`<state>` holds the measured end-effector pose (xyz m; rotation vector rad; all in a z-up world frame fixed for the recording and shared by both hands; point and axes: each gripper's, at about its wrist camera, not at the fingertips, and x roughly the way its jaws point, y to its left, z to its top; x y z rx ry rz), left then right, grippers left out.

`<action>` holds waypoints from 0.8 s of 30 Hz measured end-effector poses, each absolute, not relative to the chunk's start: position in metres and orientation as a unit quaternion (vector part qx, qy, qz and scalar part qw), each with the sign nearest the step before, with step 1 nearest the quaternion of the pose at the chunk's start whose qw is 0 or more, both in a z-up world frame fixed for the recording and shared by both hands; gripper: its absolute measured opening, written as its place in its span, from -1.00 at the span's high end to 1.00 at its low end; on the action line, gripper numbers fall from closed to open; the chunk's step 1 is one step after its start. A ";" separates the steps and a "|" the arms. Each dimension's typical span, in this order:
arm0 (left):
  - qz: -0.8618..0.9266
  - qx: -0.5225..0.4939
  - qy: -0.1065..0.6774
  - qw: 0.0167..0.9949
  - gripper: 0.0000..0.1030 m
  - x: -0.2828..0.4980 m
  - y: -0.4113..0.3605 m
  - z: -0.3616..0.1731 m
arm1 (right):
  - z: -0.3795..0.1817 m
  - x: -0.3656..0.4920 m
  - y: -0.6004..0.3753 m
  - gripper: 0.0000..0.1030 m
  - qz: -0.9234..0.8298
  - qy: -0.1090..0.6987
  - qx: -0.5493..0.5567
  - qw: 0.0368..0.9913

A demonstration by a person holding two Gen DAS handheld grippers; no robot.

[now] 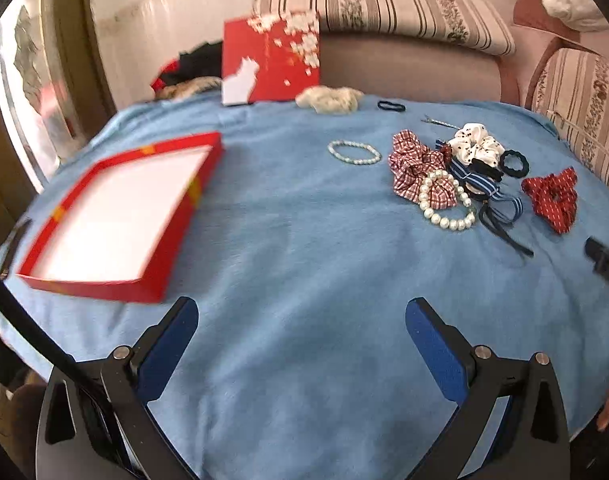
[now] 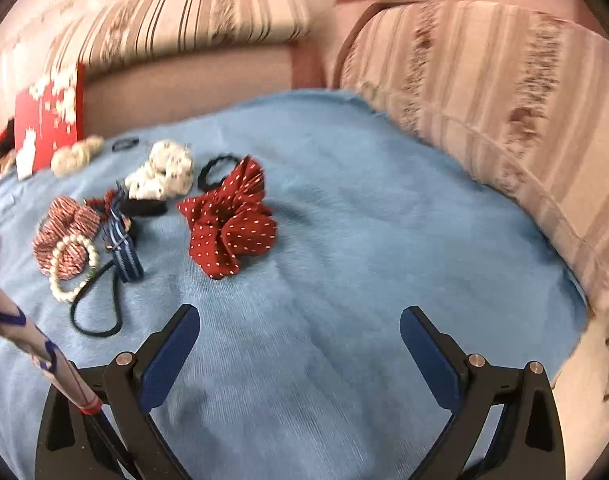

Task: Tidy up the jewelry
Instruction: 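Raise both grippers and move them toward the pile of scrunchies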

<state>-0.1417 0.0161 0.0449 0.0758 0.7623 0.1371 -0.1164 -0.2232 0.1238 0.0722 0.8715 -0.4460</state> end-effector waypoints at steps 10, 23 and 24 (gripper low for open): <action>0.046 0.018 0.365 0.930 -1.00 -0.174 0.026 0.064 | 0.138 -0.145 -0.171 -0.98 -0.155 0.385 -0.037 0.909; 0.041 -0.016 0.265 0.963 -1.00 -0.208 0.023 0.118 | 0.151 -0.174 -0.166 -0.94 -0.171 0.378 -0.029 0.909; 0.039 -0.019 0.251 0.967 -1.00 -0.213 0.022 0.125 | 0.155 -0.176 -0.164 -0.93 -0.175 0.369 -0.035 0.912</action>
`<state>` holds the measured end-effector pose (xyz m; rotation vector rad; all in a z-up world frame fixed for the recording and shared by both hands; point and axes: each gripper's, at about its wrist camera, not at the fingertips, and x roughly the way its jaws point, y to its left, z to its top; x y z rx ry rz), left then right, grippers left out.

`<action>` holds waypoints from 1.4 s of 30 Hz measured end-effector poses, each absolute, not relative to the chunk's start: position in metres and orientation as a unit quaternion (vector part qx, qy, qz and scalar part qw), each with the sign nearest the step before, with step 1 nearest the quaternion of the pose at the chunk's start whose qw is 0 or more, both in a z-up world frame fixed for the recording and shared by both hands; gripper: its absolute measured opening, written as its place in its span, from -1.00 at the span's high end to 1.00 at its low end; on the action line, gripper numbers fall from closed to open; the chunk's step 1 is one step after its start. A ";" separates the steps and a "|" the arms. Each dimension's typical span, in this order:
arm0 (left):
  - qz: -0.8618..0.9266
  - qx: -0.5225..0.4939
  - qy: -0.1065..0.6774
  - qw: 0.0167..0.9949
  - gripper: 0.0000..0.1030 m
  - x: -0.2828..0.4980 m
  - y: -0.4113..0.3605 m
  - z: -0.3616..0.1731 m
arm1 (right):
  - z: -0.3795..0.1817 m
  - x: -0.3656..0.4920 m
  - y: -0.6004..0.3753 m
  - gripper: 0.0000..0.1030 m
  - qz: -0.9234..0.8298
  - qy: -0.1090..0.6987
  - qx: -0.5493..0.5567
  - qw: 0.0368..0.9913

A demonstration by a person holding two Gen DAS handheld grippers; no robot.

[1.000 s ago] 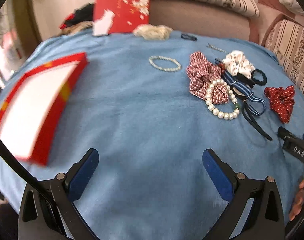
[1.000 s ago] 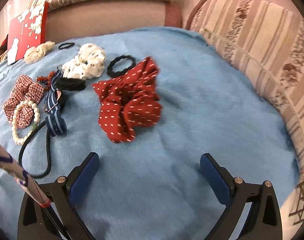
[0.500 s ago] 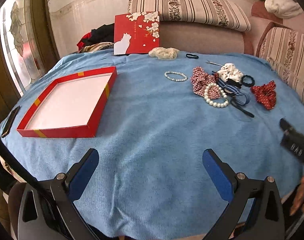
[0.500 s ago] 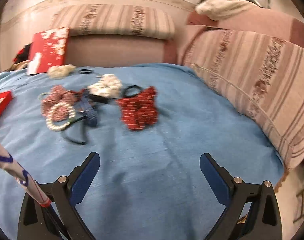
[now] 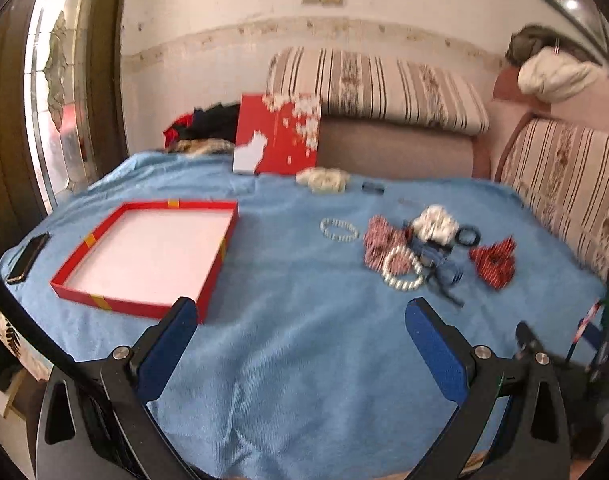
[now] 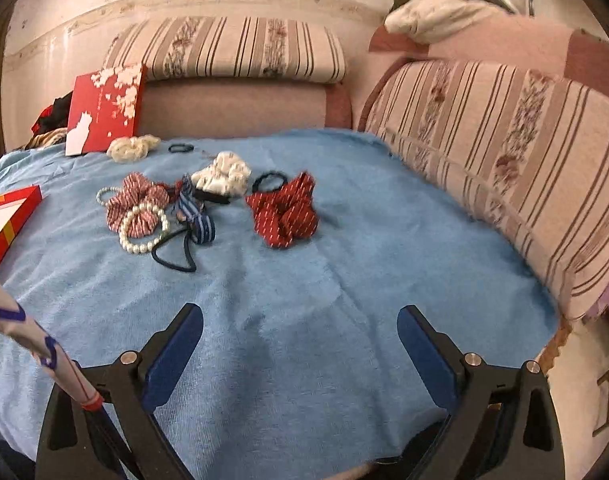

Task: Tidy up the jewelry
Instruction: 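Raise both grippers and move them toward the pile of scrunchies, then grasp the red plaid scrunchie with the left gripper while the right grasps the red dotted scrunchie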

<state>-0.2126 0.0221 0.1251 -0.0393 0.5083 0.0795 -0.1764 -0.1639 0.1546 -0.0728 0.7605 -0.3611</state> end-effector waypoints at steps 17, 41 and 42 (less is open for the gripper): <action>-0.018 0.011 0.321 0.947 -1.00 -0.210 -0.002 0.114 | 0.171 -0.183 -0.158 -0.92 -0.143 0.385 -0.008 0.912; -0.070 -0.028 0.414 0.907 0.13 -0.091 0.048 0.102 | 0.187 -0.082 -0.177 -0.58 -0.041 0.411 0.030 0.910; -0.072 -0.038 0.419 0.904 0.13 -0.081 0.050 0.101 | 0.187 -0.074 -0.179 -0.54 -0.035 0.412 0.035 0.910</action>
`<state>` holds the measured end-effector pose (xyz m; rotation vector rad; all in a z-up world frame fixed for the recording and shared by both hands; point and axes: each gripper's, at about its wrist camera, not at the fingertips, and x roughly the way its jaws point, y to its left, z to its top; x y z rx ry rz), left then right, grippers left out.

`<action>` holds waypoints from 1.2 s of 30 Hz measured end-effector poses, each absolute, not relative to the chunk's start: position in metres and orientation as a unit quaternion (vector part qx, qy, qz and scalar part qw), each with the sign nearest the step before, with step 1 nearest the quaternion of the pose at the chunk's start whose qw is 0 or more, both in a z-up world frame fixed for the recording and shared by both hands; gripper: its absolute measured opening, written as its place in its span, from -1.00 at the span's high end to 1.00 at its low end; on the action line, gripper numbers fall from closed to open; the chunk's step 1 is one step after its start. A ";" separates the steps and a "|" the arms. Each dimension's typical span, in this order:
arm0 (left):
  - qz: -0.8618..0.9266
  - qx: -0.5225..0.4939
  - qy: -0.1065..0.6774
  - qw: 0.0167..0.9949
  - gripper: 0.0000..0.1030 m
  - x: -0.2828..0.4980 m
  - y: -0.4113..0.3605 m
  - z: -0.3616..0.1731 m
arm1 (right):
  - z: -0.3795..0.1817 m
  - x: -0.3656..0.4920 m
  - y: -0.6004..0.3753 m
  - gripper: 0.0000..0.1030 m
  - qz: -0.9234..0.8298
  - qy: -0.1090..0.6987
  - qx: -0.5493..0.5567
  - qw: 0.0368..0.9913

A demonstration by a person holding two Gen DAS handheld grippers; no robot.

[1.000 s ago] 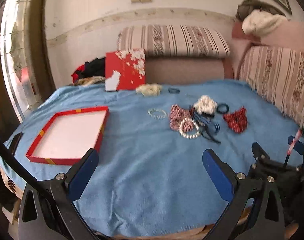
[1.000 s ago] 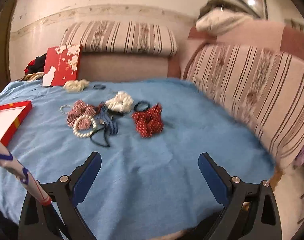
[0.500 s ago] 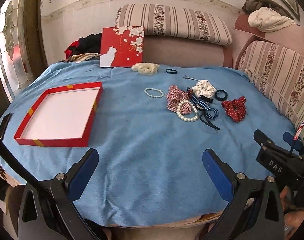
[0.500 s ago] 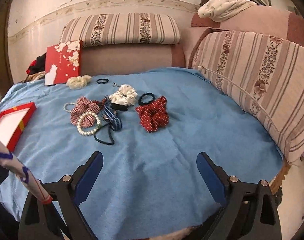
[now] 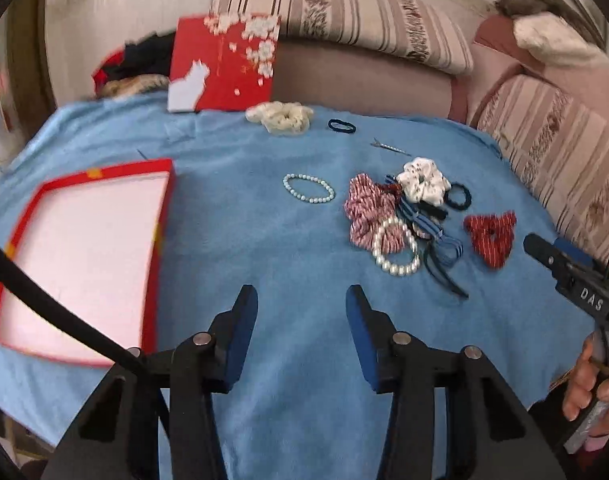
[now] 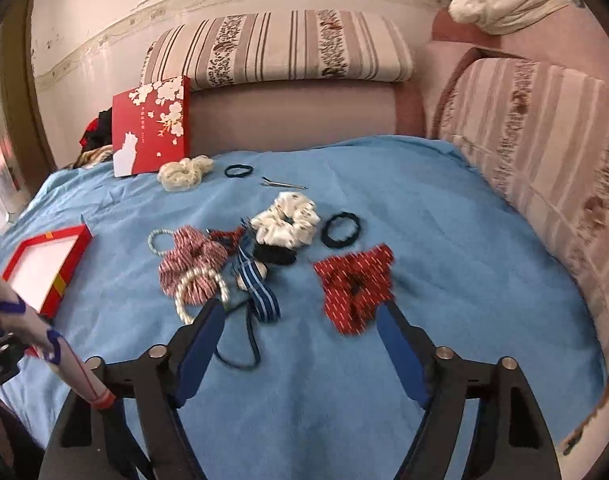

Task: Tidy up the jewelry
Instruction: 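Grasp the red plaid scrunchie with the left gripper while the right grasps the red dotted scrunchie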

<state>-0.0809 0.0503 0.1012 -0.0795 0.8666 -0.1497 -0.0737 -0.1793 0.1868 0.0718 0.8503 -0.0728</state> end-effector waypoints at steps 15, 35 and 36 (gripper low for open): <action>-0.134 -0.112 0.485 0.857 0.13 0.047 0.029 0.063 | 0.160 -0.003 -0.250 -0.24 -0.074 0.427 0.072 0.898; -0.190 -0.187 0.510 0.818 -0.28 0.088 0.008 0.016 | 0.099 0.008 -0.257 -0.28 -0.057 0.529 0.120 0.838; -0.192 -0.189 0.510 0.817 -0.29 0.089 0.006 0.016 | 0.099 0.008 -0.255 -0.28 -0.057 0.529 0.118 0.839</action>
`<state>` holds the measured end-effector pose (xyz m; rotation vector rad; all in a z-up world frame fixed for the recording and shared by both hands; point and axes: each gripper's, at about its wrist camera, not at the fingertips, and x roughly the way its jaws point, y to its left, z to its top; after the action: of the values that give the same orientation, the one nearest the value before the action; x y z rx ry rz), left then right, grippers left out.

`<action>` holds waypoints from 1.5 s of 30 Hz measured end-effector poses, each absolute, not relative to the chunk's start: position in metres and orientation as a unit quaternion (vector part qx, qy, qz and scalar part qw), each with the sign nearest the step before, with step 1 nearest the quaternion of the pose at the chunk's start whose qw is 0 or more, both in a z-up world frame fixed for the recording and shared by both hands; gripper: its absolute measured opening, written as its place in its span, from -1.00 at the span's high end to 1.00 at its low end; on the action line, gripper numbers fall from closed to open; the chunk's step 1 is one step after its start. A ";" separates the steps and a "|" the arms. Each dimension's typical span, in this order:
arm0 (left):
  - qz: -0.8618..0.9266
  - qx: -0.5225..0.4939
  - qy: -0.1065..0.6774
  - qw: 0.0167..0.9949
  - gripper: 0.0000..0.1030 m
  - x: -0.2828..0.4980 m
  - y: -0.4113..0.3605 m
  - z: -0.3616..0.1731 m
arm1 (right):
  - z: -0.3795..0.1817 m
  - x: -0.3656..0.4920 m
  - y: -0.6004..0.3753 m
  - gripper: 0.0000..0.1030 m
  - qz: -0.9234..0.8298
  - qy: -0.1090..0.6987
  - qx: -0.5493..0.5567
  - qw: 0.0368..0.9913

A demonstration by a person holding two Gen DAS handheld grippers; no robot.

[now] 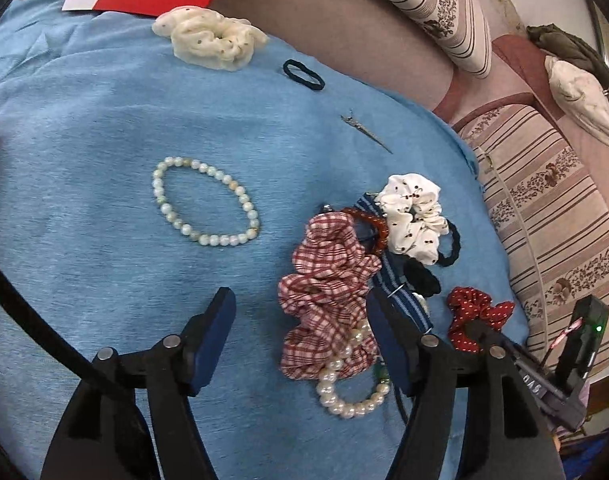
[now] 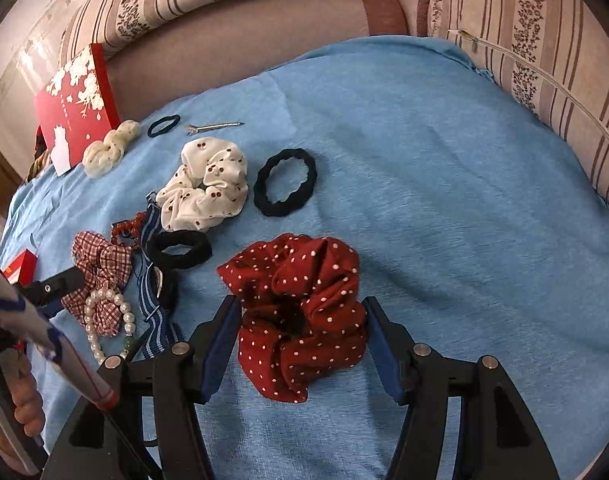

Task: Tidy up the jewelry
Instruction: 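Grasp the red plaid scrunchie with the left gripper while the right grasps the red dotted scrunchie, then carry both scrunchies into the red-rimmed tray and open both grippers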

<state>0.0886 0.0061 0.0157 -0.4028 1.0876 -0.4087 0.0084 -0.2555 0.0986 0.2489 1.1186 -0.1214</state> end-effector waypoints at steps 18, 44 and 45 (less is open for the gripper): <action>-0.178 -0.184 0.447 0.857 0.87 0.041 0.033 0.092 | 0.137 -0.003 -0.225 0.71 -0.089 0.450 0.048 0.887; 0.098 -0.233 0.399 0.881 0.87 0.031 0.320 0.099 | 0.158 0.067 0.113 0.71 0.264 0.509 0.047 0.818; 0.100 -0.243 0.401 0.878 0.87 0.035 0.328 0.094 | 0.153 0.072 0.126 0.71 0.267 0.513 0.038 0.815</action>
<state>0.0348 0.3282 0.0945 -0.5068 0.8364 0.2093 0.0723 0.1262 0.1526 0.0805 1.0934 0.5698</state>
